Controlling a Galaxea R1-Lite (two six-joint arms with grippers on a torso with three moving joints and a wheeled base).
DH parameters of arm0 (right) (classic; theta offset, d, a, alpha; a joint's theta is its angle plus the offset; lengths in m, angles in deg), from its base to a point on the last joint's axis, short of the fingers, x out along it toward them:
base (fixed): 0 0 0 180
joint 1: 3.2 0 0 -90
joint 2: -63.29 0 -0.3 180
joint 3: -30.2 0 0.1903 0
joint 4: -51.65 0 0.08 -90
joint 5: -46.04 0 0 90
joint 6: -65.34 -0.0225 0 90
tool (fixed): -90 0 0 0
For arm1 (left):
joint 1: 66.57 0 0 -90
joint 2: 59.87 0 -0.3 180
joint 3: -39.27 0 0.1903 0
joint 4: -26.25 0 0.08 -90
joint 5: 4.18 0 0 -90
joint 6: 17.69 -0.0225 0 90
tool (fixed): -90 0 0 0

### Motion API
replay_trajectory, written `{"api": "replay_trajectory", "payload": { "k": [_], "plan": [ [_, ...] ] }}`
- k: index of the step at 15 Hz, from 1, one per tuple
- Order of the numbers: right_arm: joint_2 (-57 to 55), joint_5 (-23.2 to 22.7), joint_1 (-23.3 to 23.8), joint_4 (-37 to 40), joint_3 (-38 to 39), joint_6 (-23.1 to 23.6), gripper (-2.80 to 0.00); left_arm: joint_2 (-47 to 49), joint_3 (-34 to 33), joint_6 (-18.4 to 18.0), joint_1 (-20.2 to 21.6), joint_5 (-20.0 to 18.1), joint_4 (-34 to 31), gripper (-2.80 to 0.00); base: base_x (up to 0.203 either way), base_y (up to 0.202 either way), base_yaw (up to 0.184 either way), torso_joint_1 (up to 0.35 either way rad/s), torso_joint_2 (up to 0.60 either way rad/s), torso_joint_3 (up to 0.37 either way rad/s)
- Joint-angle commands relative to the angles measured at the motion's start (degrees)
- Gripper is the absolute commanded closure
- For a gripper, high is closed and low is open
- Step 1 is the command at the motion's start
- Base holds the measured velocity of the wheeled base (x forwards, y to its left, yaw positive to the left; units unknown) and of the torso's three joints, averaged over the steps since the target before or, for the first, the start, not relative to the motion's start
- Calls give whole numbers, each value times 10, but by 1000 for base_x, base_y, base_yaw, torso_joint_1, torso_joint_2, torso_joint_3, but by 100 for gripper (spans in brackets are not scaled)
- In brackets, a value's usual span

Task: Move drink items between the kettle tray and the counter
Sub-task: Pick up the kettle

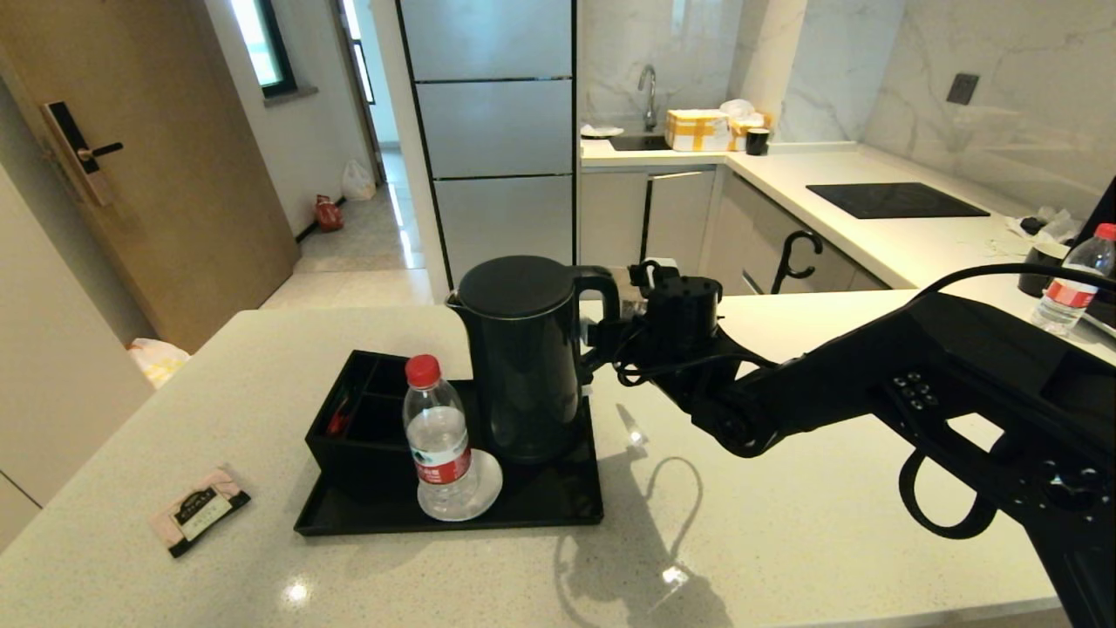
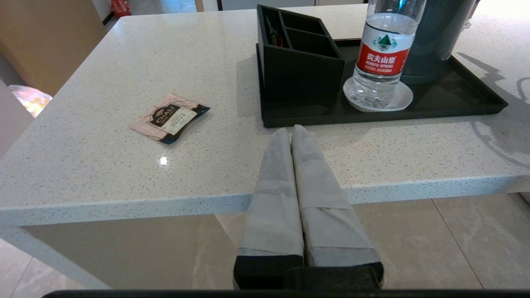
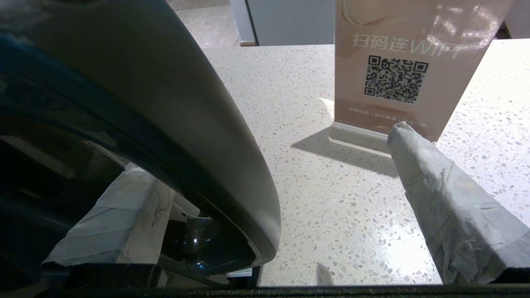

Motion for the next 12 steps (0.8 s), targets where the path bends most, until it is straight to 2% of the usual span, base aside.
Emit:
{"api": "replay_trajectory", "payload": {
  "k": [1, 3, 4, 12],
  "plan": [
    [1, 1, 0, -2, -1, 0, -280, -1, 0, 0, 0, 0, 0, 0, 0, 0, 0, 0, 0, 0],
    [0, 3, 0, -1, -2, 0, -280, -1, 0, 0, 0, 0, 0, 0, 0, 0, 0, 0, 0, 0],
    [-1, 3, 0, -1, -2, 0, 0, -1, 0, 0, 0, 0, 0, 0, 0, 0, 0, 0, 0, 0],
    [-4, 1, -1, -2, -2, 0, 0, 0, 0, 0, 0, 0, 0, 0, 0, 0, 0, 0, 0, 0]
  ]
}}
